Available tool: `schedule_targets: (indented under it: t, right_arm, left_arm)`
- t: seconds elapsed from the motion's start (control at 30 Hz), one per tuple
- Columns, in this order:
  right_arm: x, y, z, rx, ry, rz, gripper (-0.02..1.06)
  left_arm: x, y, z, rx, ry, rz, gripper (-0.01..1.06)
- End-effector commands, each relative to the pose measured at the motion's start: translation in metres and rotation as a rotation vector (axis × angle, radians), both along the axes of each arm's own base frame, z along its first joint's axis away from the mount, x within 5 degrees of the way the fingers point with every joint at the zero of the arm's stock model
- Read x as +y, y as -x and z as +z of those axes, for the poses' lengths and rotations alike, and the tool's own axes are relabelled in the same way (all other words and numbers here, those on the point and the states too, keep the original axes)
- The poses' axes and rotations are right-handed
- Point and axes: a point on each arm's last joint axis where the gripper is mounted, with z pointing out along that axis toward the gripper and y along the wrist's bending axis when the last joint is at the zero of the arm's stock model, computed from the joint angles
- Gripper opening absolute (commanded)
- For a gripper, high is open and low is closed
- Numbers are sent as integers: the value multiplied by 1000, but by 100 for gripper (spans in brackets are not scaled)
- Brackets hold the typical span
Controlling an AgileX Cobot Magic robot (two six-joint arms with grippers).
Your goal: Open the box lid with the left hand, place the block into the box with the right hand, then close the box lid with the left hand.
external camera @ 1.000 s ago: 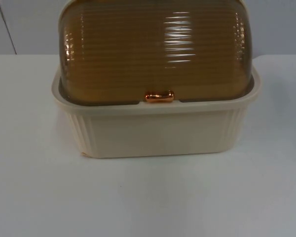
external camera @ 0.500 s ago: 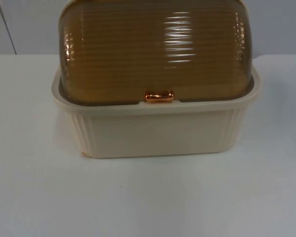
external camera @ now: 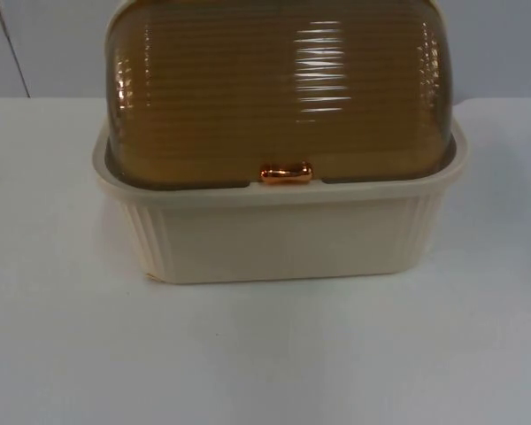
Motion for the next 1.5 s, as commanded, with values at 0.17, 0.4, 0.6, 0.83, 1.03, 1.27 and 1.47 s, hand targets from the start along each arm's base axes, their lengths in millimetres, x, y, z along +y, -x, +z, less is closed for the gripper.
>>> schedule_targets:
  t: [0.17, 0.4, 0.6, 0.83, 1.03, 1.27, 1.47]
  right_arm:
    - [4, 74, 33, -199, 27, 8, 105]
    - [8, 146, 57, -522, 45, 4, 105]
    - [8, 179, 65, -680, 69, 32, 105]
    - [4, 242, 75, -873, 85, 58, 105]
    - [-1, 297, 95, -1055, 131, 14, 105]
    - [-2, 311, 81, -942, 120, 15, 105]
    - [-2, 308, 58, -838, 113, 21, 105]
  left_arm:
    - [-26, 66, 32, -198, -25, -159, 101]
    - [-25, 130, 48, -376, -41, -191, 101]
    - [-19, 188, 55, -577, -46, -180, 101]
    - [-12, 239, 57, -794, -73, -139, 101]
    - [-6, 277, 60, -1023, -73, -91, 101]
    - [-7, 283, 44, -916, -106, -116, 101]
    - [-10, 278, 25, -705, -137, -161, 101]
